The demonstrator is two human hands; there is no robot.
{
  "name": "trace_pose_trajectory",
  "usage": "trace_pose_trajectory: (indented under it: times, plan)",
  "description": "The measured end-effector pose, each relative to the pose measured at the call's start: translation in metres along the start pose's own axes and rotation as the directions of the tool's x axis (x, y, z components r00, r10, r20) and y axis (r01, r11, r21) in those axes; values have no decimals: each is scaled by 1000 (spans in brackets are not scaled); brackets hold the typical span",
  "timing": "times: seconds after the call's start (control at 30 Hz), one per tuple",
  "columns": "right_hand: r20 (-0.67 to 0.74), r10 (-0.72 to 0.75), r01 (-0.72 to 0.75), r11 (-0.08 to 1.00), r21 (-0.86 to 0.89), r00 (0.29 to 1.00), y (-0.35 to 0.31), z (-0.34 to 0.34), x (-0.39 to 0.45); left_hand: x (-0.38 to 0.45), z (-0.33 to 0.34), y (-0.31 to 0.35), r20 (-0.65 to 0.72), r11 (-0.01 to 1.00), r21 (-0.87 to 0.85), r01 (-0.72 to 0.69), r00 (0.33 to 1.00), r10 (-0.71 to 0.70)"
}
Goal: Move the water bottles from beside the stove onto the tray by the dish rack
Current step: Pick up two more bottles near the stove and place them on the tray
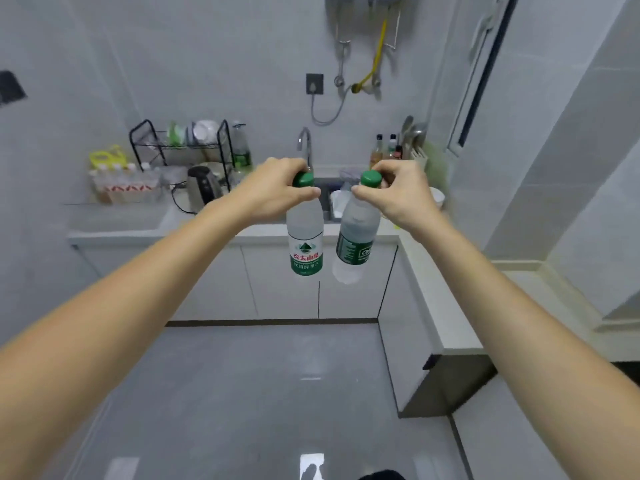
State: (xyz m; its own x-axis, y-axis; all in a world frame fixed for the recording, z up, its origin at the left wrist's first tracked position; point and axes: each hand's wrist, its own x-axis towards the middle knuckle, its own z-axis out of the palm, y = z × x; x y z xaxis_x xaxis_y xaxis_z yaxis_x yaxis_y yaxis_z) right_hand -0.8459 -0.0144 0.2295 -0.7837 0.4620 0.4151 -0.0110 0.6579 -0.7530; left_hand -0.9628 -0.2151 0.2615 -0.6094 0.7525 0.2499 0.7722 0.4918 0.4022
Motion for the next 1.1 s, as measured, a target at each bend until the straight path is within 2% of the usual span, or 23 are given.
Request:
trace_pose_trajectory:
  times: [0.17,0.3,0.4,0.53,0.67,0.77,0.93,1.1]
  plan:
    - [179,-111,101,993,63,978,4,101,97,33,-18,-98,-50,983,43,178,983,-176]
    - [320,-224,185,971,148,921,0,180,173,57,-38,-165,-108,942,74,328,941,-319]
    - [409,-305,252,951,180,860,-8,240,224,66,-55,-211,-163,891,71,448,887,-433]
    - [477,-374,278,925,261,795,-23,321,272,65,-74,-275,-230,807,-19,590,783,-577]
    - [512,-390,250,913,322,766,-39,409,305,58,-93,-349,-267,729,-58,682,693,-670]
    - [534,-380,218,914,341,755,-50,477,327,55,-109,-414,-270,689,-54,723,653,-707]
    - [548,-351,185,924,336,759,-76,589,376,63,-145,-540,-293,680,-33,733,643,-707]
    - [474,-340,210,928,306,812,-104,680,435,98,-184,-654,-272,732,18,681,708,-652]
